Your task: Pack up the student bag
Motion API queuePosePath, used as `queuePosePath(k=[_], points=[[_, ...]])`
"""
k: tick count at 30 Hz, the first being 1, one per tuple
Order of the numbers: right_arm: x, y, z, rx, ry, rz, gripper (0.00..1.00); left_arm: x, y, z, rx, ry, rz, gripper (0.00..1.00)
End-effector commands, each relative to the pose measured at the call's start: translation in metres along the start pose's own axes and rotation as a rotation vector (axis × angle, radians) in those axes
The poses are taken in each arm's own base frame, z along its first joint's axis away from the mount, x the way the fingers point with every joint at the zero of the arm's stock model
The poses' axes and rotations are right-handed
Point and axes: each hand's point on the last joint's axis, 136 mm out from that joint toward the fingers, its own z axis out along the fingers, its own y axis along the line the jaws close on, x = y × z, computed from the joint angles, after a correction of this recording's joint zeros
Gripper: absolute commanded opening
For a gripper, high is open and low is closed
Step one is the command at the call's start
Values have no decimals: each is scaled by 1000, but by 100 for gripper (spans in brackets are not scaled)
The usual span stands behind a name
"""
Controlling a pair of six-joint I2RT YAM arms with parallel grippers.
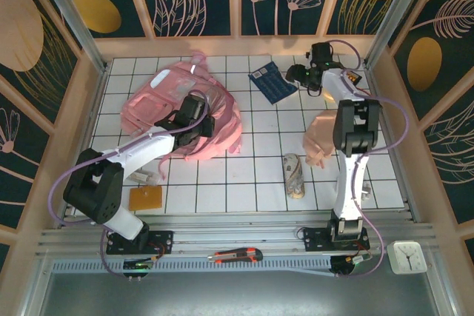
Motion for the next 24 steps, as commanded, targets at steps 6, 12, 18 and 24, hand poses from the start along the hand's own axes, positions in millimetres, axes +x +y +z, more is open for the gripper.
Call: queuePosePath(k=[6, 12, 18, 24], points=[[-13, -26, 57, -33, 16, 15, 73, -6, 7, -1, -28, -8, -35, 26], [-1, -21, 70, -106, 55, 14, 69, -1, 11, -1, -45, 4, -37, 27], [20, -6, 64, -169, 98, 0, 59, 1, 12, 0, -42, 2, -50, 27], [42, 8, 49, -194, 98, -38, 47, 2, 12, -2, -33, -11, -71, 26]])
